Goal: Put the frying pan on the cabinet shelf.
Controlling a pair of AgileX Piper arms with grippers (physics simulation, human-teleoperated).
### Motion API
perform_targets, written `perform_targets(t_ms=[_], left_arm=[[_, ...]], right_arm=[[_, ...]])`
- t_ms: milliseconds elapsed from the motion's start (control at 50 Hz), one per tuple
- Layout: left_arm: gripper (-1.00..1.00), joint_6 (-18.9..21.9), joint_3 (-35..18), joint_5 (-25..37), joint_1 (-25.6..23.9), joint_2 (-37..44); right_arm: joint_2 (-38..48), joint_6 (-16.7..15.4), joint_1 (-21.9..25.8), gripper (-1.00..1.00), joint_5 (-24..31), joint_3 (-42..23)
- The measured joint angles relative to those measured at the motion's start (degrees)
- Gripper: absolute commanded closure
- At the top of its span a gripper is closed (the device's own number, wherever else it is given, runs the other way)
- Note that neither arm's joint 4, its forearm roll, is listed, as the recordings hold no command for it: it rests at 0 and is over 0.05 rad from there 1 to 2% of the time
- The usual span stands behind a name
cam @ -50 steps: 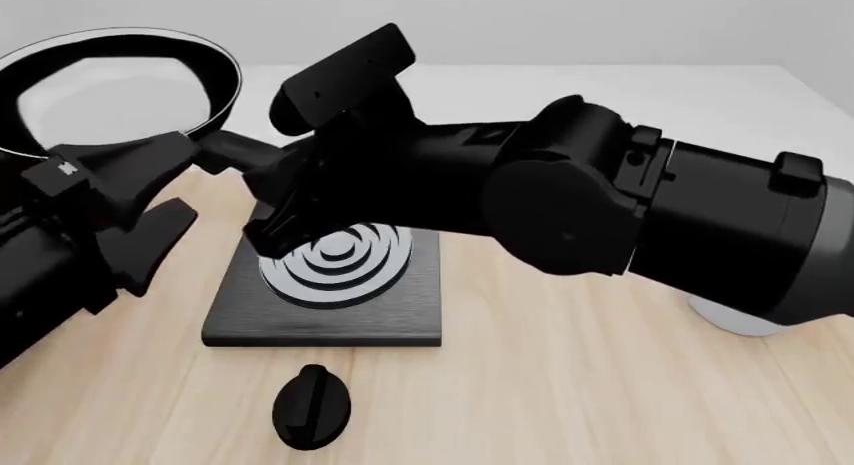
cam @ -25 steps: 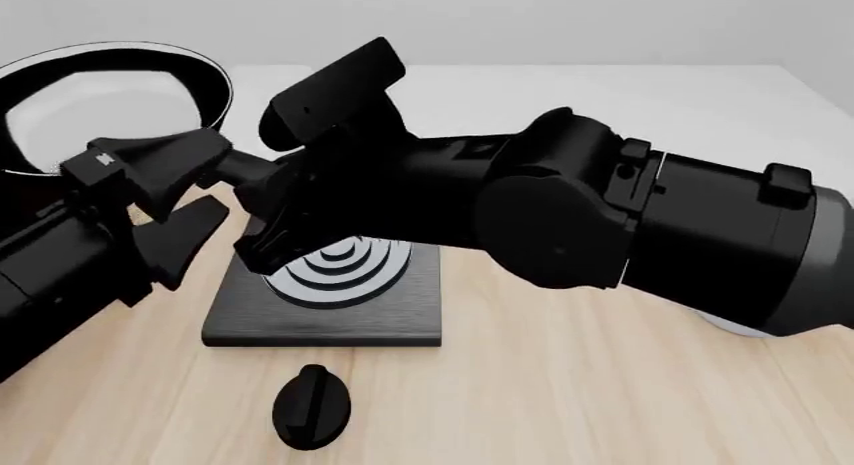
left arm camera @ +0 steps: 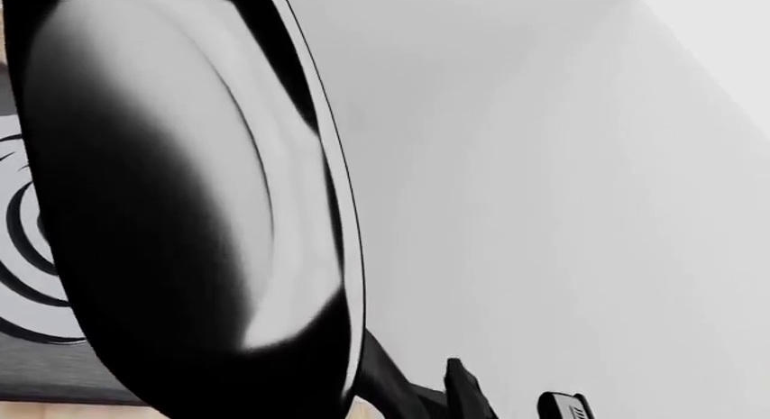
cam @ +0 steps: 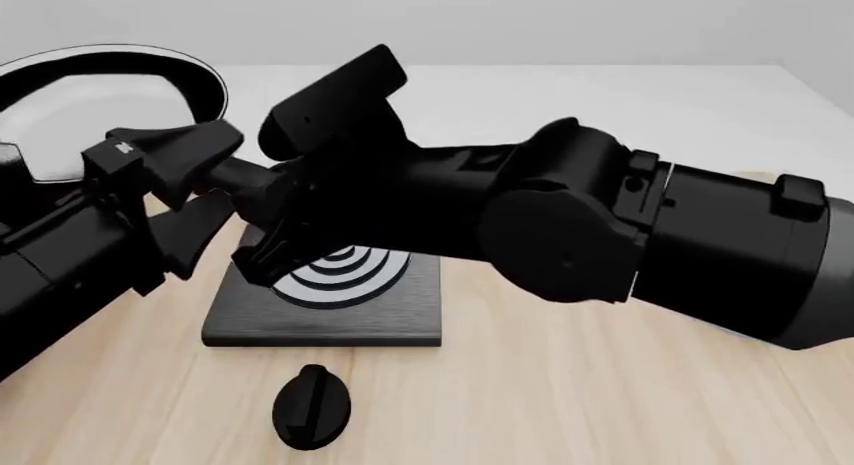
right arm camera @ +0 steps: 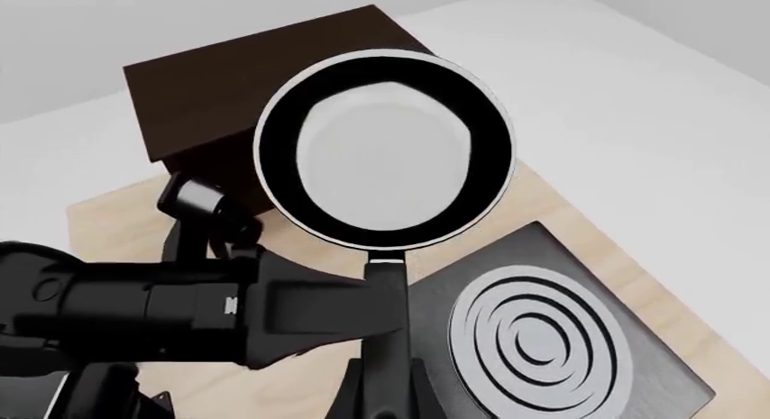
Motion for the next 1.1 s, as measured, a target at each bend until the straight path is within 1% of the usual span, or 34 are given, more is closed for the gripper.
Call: perform_targets(t_ms=[240,260,640,660,760,880,1000,1100], left_arm=[[-1.00,0.5,-1.1,-0.3,0.3,1.6],[1.00,0.5,-1.1,-0.4,0.3,1.7],[1.00,-1.2,-0.6,-1.6,1.0,2.3],[1.00,-1.2,-0.6,-1.6,1.0,2.3],[1.00,-1.2,-0.3,-1.2,1.7,2.5],[1.00,-1.2,-0.1,-0.7,2.5,2.4],[1.00,-1.3,-0.1,-0.3,3.3,2.1],[1.00,-1.3,-0.1,0.1,4.0,1.7]], right_arm=[[-0.7,-0.1,0.1,1.00,-0.4,0.8],[-0.7,-0.1,0.1,1.00,-0.4,0.8],[-1.3,0.4,-0.1,1.00,-0.8,0.7],[-1.2,0.3,-0.1,-1.00,-0.6,0.6],[-1.9,-0.4,0.4,-1.00,0.7,-0.4],[-4.9,-1.0,-0.1,-1.00,2.3,-0.6],[-10.2,-0.8,-1.9,-1.00,4.2,0.6],[-16.3,-1.3,-5.0,-1.00,6.4,1.7]])
